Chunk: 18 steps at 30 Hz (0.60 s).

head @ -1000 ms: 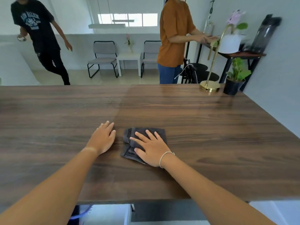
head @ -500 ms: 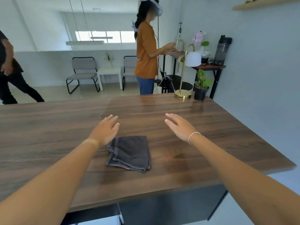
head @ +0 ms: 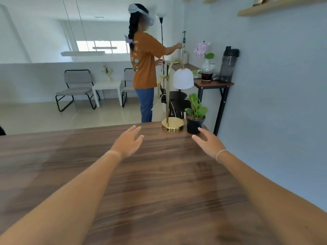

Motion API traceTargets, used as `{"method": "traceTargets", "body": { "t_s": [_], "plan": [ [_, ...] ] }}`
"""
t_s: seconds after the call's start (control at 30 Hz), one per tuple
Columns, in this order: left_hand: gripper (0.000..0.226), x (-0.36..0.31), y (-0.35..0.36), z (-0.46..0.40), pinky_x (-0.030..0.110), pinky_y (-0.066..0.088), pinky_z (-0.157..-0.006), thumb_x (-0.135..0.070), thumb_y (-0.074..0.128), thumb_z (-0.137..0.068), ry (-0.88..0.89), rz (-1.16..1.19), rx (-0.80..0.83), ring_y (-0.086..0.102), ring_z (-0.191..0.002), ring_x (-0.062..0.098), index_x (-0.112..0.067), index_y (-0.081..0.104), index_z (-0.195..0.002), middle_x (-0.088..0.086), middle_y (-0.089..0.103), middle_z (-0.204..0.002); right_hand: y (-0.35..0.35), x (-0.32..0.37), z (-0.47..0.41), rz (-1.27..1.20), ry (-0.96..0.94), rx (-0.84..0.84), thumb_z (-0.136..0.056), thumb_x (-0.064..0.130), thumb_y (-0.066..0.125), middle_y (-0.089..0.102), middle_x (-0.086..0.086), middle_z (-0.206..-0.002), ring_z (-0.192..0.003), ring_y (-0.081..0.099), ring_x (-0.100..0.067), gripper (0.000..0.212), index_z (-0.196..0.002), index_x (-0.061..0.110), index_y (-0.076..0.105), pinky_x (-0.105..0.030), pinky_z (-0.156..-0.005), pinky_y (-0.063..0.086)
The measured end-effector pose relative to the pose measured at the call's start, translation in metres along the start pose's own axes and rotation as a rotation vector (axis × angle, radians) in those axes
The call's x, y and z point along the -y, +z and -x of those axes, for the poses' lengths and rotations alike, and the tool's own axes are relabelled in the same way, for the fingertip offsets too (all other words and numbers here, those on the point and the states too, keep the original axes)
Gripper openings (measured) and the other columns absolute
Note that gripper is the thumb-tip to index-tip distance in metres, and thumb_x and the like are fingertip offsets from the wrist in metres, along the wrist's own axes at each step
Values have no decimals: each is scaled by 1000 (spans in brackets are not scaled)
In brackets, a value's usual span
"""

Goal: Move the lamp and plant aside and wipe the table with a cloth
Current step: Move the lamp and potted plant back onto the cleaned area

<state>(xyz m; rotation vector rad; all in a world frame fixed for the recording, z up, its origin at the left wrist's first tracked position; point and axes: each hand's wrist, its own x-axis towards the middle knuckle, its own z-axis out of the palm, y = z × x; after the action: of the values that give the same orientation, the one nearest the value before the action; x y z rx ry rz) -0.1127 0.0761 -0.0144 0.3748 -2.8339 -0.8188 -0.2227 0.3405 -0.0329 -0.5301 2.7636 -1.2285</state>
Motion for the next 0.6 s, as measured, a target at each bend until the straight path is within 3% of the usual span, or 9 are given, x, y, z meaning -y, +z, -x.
{"method": "traceTargets", "body": {
  "t_s": [0.33,0.6],
  "plan": [
    [58,-34,55,-113,38,19,-119,-36,42,-93,-36,120,67,21,-145,19,-20,23,-146,1,26,-156,13,-51,-93,-114,166,-27,-76,58,63,23,-1,-157,-141,27,-26,96,-149,27,9,-44,-111,30],
    [58,-43,89,-185,37,29,-114,-33,46,-93,-73,428,41,37,-136,18,-19,25,-145,2,37,-150,29,-63,-135,-267,121,-111,-73,45,73,35,0,-151,-138,33,-21,100,-147,32,8,-36,-109,31]
  ]
}}
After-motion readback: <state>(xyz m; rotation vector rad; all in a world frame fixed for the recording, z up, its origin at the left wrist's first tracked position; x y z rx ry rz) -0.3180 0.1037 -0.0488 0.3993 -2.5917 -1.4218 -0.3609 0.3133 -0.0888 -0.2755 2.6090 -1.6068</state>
